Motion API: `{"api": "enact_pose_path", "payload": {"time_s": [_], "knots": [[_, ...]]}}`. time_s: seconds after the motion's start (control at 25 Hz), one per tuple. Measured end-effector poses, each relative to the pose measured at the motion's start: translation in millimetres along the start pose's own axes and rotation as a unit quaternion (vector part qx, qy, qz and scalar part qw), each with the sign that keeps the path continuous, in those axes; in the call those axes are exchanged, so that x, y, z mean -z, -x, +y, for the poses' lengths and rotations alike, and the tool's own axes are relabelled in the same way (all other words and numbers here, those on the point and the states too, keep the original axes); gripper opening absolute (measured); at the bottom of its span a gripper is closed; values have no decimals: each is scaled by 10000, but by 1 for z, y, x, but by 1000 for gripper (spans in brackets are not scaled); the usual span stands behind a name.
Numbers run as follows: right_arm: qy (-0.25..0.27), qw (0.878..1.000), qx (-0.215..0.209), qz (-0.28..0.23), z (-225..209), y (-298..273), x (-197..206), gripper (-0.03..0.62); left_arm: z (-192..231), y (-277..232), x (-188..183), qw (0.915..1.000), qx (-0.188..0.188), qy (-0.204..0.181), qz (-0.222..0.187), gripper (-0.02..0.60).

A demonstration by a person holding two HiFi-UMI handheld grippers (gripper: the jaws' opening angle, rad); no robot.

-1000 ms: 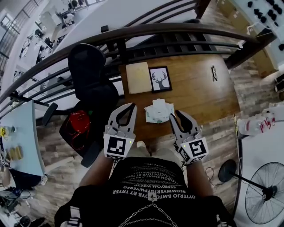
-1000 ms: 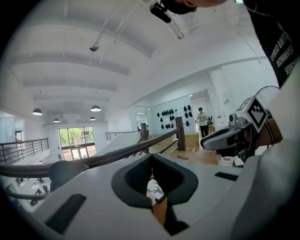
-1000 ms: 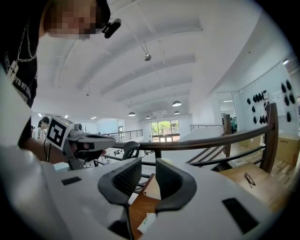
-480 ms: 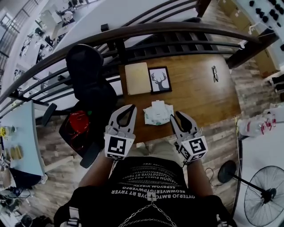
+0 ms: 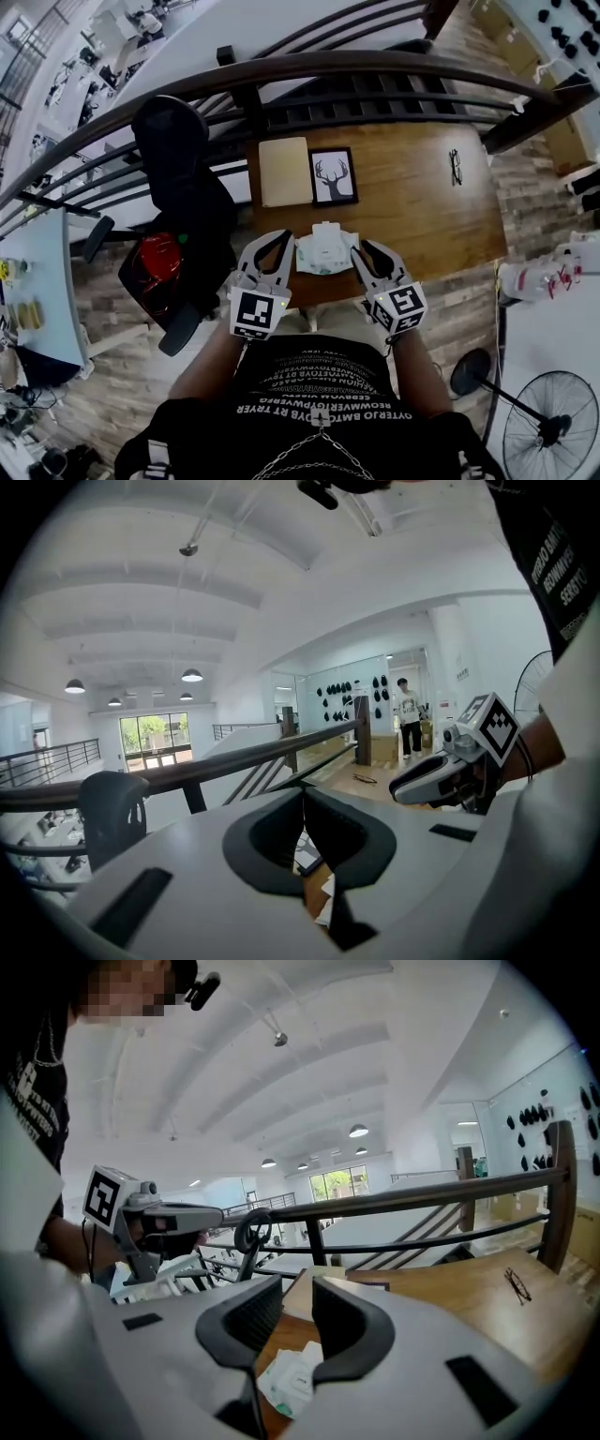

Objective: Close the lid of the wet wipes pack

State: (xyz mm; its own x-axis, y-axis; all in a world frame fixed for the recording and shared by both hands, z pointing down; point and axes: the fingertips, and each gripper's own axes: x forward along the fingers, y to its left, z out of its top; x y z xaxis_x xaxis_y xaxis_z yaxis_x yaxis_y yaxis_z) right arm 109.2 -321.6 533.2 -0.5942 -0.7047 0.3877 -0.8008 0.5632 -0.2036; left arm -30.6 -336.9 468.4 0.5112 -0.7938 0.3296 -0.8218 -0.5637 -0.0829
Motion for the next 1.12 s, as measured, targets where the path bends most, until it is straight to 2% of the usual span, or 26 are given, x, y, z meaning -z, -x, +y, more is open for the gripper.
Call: {"api": "enact_pose_path", "payload": {"time_s": [0.2,0.52,1.12], "knots": [[82,9997,-79,210,-16,-15,21,107,1,-13,13,9998,-115,108,127,28],[145,9971,-497,566,-29,-45,49,107,6,-28,26,9990,-305,250,192,28],[171,9847,-929,1465,-59,-99,136,127,-4,-45,68,9961,-439,512,565,28]]}}
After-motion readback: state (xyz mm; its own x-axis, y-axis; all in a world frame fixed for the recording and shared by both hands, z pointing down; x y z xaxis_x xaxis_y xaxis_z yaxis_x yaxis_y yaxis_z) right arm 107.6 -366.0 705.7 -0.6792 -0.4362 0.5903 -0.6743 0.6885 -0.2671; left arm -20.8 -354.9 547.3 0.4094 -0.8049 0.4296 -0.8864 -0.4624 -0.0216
